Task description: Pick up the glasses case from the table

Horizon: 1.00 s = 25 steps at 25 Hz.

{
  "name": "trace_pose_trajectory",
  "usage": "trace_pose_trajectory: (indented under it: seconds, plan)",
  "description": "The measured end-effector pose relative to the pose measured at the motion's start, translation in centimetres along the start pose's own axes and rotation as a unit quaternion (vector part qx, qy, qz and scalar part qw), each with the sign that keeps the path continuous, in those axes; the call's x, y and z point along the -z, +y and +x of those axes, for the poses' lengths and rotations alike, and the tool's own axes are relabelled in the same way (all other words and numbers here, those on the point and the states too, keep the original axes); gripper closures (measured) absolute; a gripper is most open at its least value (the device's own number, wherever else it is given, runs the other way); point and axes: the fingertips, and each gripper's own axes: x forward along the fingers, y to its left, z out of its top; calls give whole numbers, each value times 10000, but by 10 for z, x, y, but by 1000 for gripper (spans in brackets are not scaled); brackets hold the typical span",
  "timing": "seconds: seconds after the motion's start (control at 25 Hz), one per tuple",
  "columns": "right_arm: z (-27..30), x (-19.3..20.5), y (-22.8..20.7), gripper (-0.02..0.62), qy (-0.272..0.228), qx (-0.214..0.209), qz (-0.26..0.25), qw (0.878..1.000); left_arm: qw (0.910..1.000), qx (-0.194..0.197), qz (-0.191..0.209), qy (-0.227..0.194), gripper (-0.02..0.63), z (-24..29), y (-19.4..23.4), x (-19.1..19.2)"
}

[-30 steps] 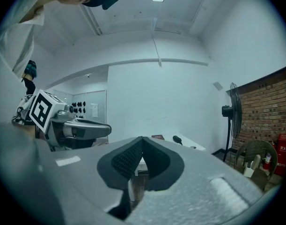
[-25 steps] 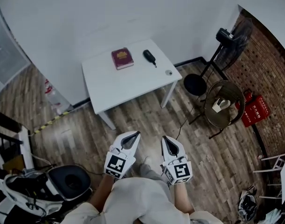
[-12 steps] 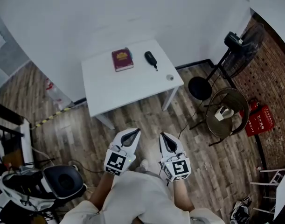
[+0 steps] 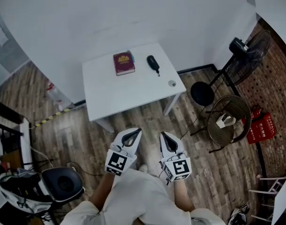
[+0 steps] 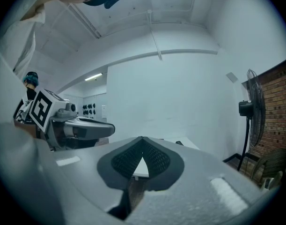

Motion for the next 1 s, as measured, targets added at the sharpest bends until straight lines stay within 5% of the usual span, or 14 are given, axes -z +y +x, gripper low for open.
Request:
trace_pose_trajectory:
  seconds: [1.0]
  plan:
    - [188, -41, -104, 592, 39, 448, -281, 9986, 9990, 243, -229, -298, 587, 156, 162, -19]
